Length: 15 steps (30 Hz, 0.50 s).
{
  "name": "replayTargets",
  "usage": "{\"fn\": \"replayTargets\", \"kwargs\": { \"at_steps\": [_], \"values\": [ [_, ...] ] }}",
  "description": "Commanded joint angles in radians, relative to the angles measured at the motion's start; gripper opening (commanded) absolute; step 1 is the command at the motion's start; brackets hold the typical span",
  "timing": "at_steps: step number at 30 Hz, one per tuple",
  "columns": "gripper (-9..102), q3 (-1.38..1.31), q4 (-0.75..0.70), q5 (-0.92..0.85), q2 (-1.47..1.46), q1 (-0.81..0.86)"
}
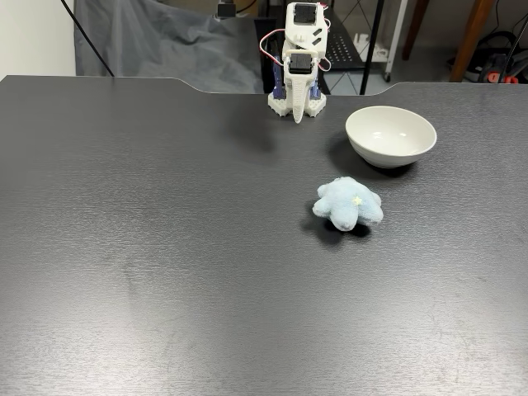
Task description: Grasp a skyblue doll and put it in the white bowl.
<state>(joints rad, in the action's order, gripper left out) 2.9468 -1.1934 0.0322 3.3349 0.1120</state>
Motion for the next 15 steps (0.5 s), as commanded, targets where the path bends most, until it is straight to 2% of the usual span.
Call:
{"fn": "replayTargets", "kwargs": {
  "at_steps": [1,15],
  "values": [
    [-1,-0.006,0.017,-0.008,0.002,0.015],
    [-1,-0.006,0.028,0.003,0.002,0.002]
  ]
}}
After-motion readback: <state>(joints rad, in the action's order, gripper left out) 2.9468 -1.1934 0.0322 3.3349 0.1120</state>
